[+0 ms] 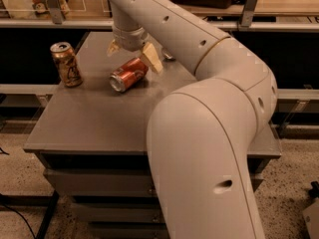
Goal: Place coke can upright
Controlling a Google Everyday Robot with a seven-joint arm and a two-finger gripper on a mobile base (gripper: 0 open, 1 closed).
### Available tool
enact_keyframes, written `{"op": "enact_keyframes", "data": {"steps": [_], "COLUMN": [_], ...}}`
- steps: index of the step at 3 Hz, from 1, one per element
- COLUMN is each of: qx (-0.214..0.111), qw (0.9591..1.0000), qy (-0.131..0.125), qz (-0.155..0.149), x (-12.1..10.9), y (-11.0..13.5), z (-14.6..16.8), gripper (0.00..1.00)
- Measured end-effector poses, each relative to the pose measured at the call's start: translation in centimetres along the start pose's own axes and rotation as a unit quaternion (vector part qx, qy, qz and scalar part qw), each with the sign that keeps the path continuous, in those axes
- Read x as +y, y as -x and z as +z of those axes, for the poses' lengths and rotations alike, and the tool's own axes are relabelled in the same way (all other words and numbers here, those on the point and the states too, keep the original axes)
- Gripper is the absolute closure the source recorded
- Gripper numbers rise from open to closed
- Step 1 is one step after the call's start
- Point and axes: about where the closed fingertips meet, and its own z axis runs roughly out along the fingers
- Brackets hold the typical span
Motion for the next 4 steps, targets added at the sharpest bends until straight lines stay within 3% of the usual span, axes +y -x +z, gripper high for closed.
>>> {"op": "enact_keyframes", "data": {"steps": [2, 4], "qx": [-0.001, -0.008], "qw": [1.0, 0.9998], "qy": [0.003, 0.016], "qz": [-0.003, -0.011], "x": [0.37, 0.82], "y": [0.11, 0.44], "z": [0.11, 0.89], "gripper": [0.0, 0.35]}}
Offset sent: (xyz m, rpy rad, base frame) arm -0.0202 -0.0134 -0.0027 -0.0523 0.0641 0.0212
